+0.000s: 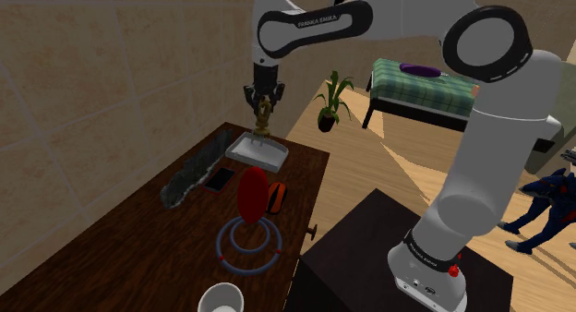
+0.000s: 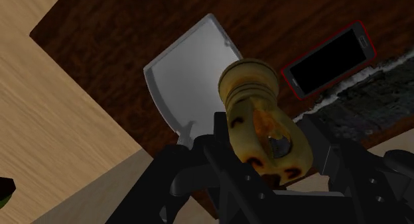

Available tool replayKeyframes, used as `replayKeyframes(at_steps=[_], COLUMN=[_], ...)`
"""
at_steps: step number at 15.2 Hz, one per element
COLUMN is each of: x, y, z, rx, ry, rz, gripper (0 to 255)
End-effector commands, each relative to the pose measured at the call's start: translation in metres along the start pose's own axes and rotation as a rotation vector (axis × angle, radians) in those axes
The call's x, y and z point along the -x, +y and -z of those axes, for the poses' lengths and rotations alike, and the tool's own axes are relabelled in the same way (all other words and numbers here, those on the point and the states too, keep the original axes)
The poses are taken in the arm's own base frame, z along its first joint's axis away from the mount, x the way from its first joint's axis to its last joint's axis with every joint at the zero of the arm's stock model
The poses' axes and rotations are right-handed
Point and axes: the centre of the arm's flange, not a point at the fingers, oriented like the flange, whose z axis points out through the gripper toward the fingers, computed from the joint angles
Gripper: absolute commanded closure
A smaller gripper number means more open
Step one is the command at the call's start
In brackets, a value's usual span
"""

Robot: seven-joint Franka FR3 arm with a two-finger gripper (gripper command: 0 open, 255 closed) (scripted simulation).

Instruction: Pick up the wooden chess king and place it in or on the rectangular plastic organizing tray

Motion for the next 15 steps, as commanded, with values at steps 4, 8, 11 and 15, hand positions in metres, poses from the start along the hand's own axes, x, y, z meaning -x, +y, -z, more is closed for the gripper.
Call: replayKeyframes(at_steps=[4, 8, 11, 15], x=[-0.055, -0.069, -0.069, -0.069], y=[0.034, 0.043, 0.042, 0.041], z=[0.005, -0.009, -0.025, -0.046], rx=[0.000, 0.000, 0.000, 0.000], ry=[0.000, 0.000, 0.000, 0.000], rz=[0.001, 0.001, 0.001, 0.001], gripper=[255, 255, 255, 255])
